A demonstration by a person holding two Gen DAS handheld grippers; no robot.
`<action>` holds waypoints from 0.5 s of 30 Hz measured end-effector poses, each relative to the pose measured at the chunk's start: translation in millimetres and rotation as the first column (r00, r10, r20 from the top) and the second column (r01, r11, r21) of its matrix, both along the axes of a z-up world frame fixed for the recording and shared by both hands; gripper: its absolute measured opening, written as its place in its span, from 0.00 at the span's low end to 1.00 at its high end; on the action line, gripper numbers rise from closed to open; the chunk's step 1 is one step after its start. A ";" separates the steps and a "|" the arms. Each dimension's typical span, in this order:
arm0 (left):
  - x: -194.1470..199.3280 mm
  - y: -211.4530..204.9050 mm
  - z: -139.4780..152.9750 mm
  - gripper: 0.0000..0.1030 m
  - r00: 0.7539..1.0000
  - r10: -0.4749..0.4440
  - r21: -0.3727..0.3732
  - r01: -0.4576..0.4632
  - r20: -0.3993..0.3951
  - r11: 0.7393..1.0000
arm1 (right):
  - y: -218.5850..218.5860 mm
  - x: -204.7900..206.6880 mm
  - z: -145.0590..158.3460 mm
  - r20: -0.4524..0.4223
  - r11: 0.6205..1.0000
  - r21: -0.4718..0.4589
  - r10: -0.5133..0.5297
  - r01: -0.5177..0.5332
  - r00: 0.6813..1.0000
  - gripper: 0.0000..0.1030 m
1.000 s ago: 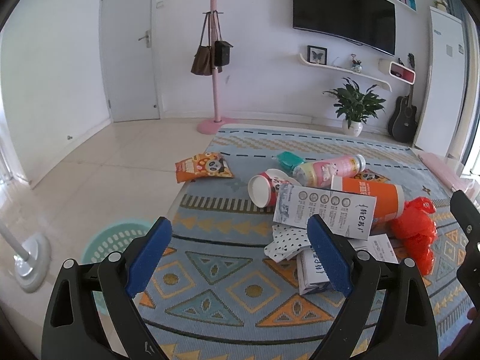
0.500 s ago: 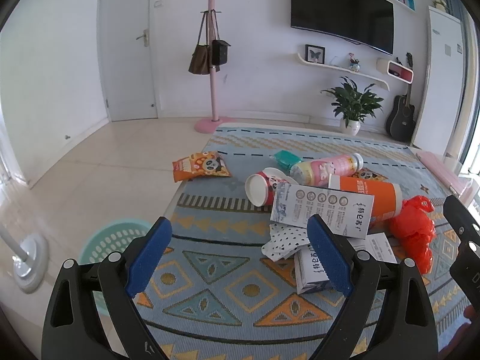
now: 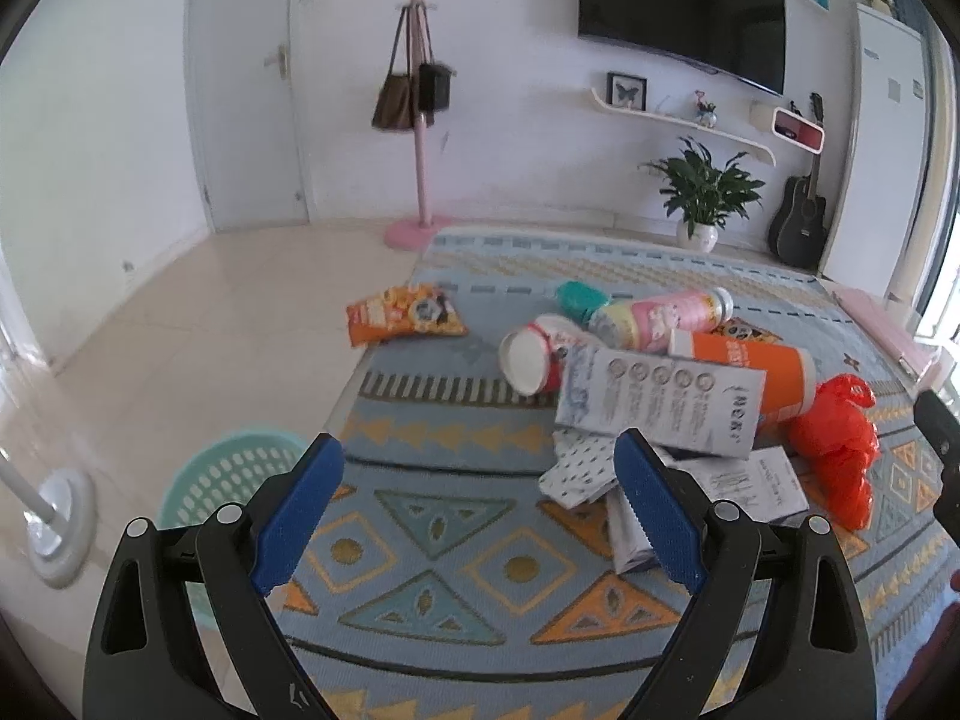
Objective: Collect trash
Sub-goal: 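Grasp the polka-dot tissue with the left gripper while the right gripper grasps the red plastic bag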
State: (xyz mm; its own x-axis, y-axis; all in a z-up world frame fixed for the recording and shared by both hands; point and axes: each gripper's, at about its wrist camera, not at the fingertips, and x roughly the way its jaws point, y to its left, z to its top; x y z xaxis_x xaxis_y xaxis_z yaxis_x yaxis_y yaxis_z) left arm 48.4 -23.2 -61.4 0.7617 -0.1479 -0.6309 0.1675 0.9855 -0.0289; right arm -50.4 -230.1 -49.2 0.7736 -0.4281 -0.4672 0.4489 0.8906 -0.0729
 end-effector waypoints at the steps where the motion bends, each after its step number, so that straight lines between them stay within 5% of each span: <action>1: 2.9 3.9 -2.0 0.87 1.000 -0.010 -0.023 0.009 -0.024 1.000 | -7.0 -1.0 -3.3 -0.009 1.000 0.000 -0.003 0.003 1.000 0.90; 7: 14.8 -4.0 -12.5 0.86 0.988 -0.110 -0.064 0.103 -0.109 0.993 | -46.7 2.2 -25.6 -0.088 0.997 0.072 0.028 -0.021 0.996 0.41; 15: 50.7 -63.5 -40.3 0.81 0.932 -0.281 -0.041 0.279 -0.228 0.959 | -56.7 8.5 -38.1 -0.126 0.995 0.085 0.068 -0.057 0.990 0.37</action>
